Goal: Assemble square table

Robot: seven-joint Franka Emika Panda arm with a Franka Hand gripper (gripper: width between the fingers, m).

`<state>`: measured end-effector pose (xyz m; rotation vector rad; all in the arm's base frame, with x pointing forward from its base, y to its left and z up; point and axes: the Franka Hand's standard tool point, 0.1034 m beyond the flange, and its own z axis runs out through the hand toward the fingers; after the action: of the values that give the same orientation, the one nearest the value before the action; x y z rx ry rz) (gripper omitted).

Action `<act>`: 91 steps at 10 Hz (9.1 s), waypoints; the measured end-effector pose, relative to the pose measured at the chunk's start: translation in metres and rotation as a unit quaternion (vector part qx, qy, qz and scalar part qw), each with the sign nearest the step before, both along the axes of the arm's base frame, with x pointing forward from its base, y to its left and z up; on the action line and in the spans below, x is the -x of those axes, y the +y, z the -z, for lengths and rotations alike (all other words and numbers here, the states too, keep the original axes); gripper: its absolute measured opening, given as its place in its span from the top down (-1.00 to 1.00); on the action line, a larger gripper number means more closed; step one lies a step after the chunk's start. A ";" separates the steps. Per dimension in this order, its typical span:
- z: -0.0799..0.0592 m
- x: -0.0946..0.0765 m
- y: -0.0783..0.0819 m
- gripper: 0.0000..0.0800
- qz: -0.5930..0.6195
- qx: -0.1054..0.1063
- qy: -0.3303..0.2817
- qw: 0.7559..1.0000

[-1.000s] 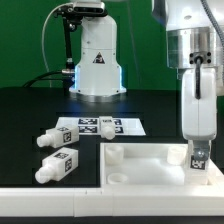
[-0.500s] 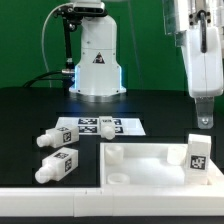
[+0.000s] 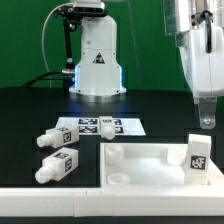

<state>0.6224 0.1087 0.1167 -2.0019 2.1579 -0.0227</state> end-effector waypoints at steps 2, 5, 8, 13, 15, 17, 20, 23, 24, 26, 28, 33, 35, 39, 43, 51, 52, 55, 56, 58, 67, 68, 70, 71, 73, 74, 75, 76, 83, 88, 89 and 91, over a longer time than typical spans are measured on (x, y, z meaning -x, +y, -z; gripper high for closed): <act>0.001 0.028 -0.011 -0.62 -0.126 0.018 -0.001 0.992; 0.002 0.031 -0.010 -0.62 -0.233 0.034 -0.013 0.972; 0.014 0.047 -0.019 -0.62 -0.357 0.055 -0.023 0.932; 0.037 0.100 -0.028 -0.62 -0.535 0.084 -0.013 0.840; 0.038 0.099 -0.032 -0.62 -0.591 0.090 -0.020 0.801; 0.048 0.114 -0.050 -0.62 -0.662 0.092 -0.016 0.744; 0.057 0.156 -0.080 -0.62 -0.745 0.062 0.018 0.664; 0.063 0.169 -0.082 -0.62 -0.768 0.060 0.017 0.637; 0.063 0.171 -0.082 -0.62 -0.768 0.060 0.018 0.637; 0.071 0.187 -0.090 -0.62 -0.760 0.049 0.031 0.647; 0.085 0.220 -0.098 -0.62 -0.747 0.028 0.056 0.661; 0.108 0.246 -0.102 -0.62 -0.750 0.033 0.071 0.657; 0.108 0.246 -0.102 -0.33 -0.751 0.033 0.071 0.655; 0.103 0.236 -0.072 0.29 -0.830 0.046 0.035 0.555; 0.091 0.222 -0.056 0.29 -0.905 0.061 -0.006 0.420; 0.083 0.205 -0.008 0.29 -0.987 0.133 -0.061 0.069; 0.084 0.206 -0.008 0.29 -0.989 0.132 -0.061 0.033; 0.097 0.213 -0.006 0.29 -0.959 0.150 -0.082 -0.225; 0.098 0.214 -0.009 0.29 -0.957 0.147 -0.082 -0.237; 0.098 0.215 -0.010 0.29 -0.945 0.143 -0.082 -0.281; 0.097 0.216 -0.007 -0.27 -0.821 0.151 -0.089 -0.544; 0.090 0.214 -0.006 -0.55 -0.830 0.160 -0.089 -0.526; 0.068 0.203 -0.008 -0.62 -0.853 0.182 -0.082 -0.483; 0.055 0.190 -0.009 -0.62 -0.875 0.193 -0.075 -0.437; 0.032 0.162 -0.005 -0.62 -0.925 0.222 -0.072 -0.301; 0.032 0.153 0.009 -0.62 -0.943 0.232 -0.082 -0.223; 0.032 0.146 0.017 -0.62 -0.952 0.231 -0.082 -0.183; 0.031 0.146 0.014 -0.62 -0.954 0.232 -0.082 -0.171; 0.041 0.140 0.012 -0.62 -0.955 0.234 -0.103 0.149; 0.042 0.133 0.014 -0.62 -0.865 0.187 -0.081 0.459; 0.042 0.133 0.014 -0.62 -0.849 0.185 -0.081 0.488; 0.047 0.132 0.003 -0.62 -0.795 0.161 -0.062 0.582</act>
Offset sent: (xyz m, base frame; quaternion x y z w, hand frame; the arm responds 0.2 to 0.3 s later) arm 0.0000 0.0000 0.0000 0.0000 0.0000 -0.1938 0.9810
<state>0.4904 0.1115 0.0696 -3.1073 -0.3781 -0.2666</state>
